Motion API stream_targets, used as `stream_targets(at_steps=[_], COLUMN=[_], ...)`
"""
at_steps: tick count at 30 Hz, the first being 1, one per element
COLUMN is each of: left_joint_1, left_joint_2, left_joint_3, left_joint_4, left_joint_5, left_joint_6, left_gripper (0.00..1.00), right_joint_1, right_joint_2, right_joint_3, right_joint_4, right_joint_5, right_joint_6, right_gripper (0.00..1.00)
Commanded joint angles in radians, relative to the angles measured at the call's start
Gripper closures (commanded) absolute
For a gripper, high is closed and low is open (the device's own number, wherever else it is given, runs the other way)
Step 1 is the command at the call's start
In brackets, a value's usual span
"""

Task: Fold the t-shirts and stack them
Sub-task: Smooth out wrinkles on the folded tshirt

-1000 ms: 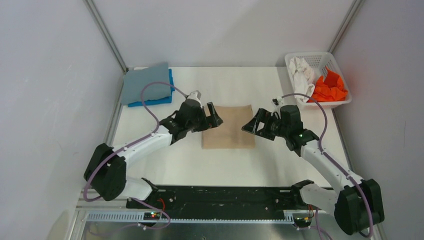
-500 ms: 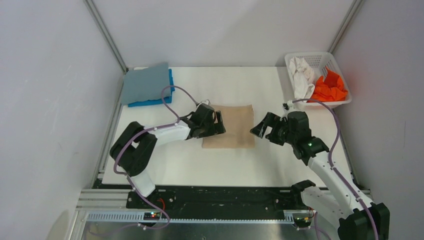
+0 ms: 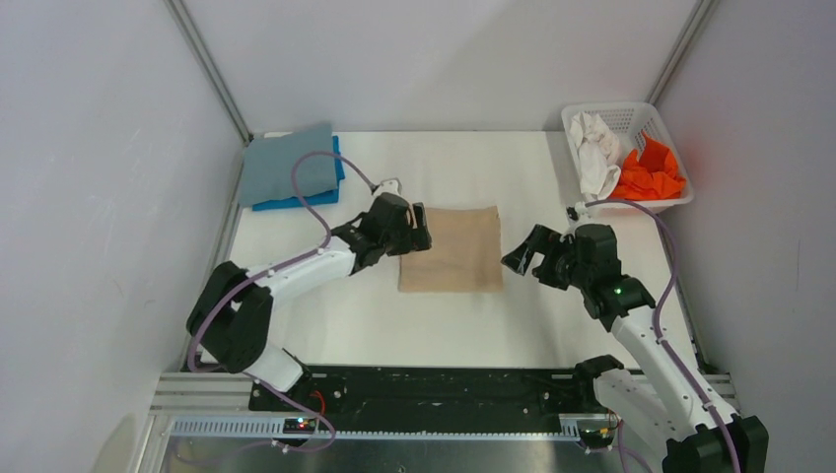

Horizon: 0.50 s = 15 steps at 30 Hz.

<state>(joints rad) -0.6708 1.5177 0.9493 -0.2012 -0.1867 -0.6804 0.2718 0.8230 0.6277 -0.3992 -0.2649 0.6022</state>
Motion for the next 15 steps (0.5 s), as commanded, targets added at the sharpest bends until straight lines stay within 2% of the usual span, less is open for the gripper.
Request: stream_targets(at_steps=[1,4,15], left_joint_1=[0.074,0.116,0.115], left_joint_2=[0.074,0.163,0.362], left_joint_3=[0.097,0.151,0.259], left_joint_4=[-0.078,-0.096,-0.111], left_joint_5=[-0.066,-0.04,0.081], left_joint_6=[0.069,0.086,0.089], left_gripper=[0.0,0.0,0.0], right_joint_1=[-0.012,-0.015,-0.026], right_joint_2=[-0.019,-0.02,-0.022], right_joint_3=[-0.011,-0.012,-0.027], right_joint_4=[0.001,0.002,0.009], right_joint_5=[0.025,0.02,0.0], right_joint_6=[-0.03,-0.033,-0.03], right_gripper=[0.01,0.01,0.01])
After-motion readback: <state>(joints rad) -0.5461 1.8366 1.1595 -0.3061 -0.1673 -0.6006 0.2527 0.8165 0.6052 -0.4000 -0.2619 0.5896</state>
